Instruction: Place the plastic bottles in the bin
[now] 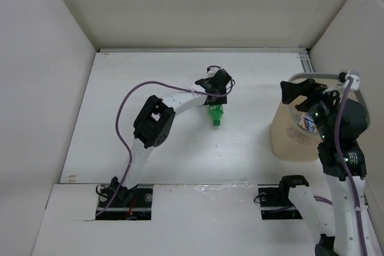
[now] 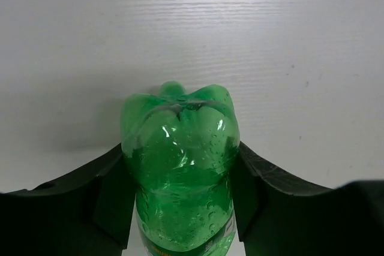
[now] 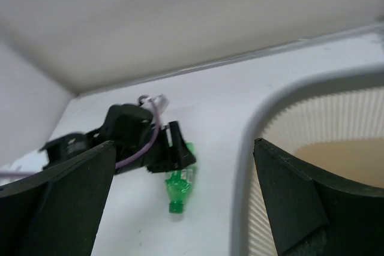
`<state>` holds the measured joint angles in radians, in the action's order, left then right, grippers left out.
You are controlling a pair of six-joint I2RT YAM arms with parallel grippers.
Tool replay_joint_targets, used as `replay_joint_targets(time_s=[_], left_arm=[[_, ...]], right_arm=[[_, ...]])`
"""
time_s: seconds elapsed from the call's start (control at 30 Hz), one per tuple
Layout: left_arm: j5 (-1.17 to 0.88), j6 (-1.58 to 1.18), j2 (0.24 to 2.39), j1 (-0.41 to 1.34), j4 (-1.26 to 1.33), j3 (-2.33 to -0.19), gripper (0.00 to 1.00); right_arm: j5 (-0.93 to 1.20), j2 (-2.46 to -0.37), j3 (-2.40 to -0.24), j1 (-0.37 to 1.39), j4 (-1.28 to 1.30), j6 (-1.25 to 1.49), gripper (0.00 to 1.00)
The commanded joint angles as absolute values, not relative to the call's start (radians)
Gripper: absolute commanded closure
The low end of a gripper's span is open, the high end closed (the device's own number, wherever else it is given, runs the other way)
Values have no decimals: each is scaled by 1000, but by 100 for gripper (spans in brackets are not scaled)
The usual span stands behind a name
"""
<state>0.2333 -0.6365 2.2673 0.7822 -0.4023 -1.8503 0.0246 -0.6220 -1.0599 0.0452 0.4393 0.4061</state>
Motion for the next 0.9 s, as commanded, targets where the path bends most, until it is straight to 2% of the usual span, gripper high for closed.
replay_joint_targets(time_s=[0.0, 0.07, 0.23, 0.37, 0.57, 0.77, 0.87], left_arm=[[238, -618, 2038, 732, -358, -1784, 100], [189, -595, 1882, 712, -263, -1734, 100], [-44, -563, 1614, 617, -74, -1611, 100], [-194, -525, 1488, 617, 17, -1576, 100], [-314, -545, 1318, 617, 216, -1451, 100], [-396, -555, 1289, 617, 262, -1442, 100], [-419, -569, 1279, 626, 273, -1430, 100]], right_arm=[[420, -682, -1074, 40, 247, 308, 0], [582, -721, -1074, 40, 216, 308, 0], [755, -820, -1011, 49, 53, 360, 0], [767, -868, -982, 147, -118, 440, 0], [720, -966, -1009, 380, -316, 506, 0], [612, -1136, -1100, 575, -385, 485, 0], [592, -1204, -1124, 615, -455, 494, 0]])
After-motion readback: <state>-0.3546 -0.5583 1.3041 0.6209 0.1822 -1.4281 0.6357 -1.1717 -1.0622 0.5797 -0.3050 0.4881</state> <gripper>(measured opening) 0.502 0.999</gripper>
